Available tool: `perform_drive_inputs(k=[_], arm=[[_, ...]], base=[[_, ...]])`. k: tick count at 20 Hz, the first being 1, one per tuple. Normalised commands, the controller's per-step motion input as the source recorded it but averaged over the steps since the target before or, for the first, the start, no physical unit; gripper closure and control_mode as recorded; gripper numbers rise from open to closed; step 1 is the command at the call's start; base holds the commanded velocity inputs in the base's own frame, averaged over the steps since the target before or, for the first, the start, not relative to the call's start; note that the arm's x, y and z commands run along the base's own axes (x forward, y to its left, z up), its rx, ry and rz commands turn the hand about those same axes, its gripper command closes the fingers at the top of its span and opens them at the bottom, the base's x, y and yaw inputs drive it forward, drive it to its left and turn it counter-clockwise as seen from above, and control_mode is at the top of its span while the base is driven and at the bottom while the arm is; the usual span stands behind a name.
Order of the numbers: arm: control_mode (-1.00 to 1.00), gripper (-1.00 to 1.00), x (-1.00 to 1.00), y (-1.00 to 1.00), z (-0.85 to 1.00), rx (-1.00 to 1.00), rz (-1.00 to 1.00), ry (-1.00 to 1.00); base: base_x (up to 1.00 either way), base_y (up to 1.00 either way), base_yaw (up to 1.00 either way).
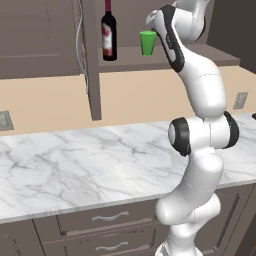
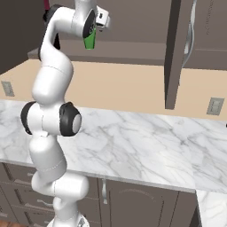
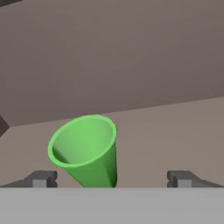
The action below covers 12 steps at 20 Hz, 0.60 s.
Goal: Open the cabinet directly in front. Then move the wine and the cup to the dining counter with the candle on it.
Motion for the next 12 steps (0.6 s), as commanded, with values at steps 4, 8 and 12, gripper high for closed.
perform_drive_inputs(k=[4,8,12], arm=[[-1.0,-1.0,-0.05,0.0,0.0,0.0,0.0,0.0],[-1.0,-1.0,0.0,0.0,-0.2,-0.01,0.0,0.0],[-1.0,-1.0,0.0,0.0,-0.19,0.0,0.0,0.0]], base=[[0.0,0.0,0.0],[0.0,0.0,0.0],[0.0,0.0,0.0]])
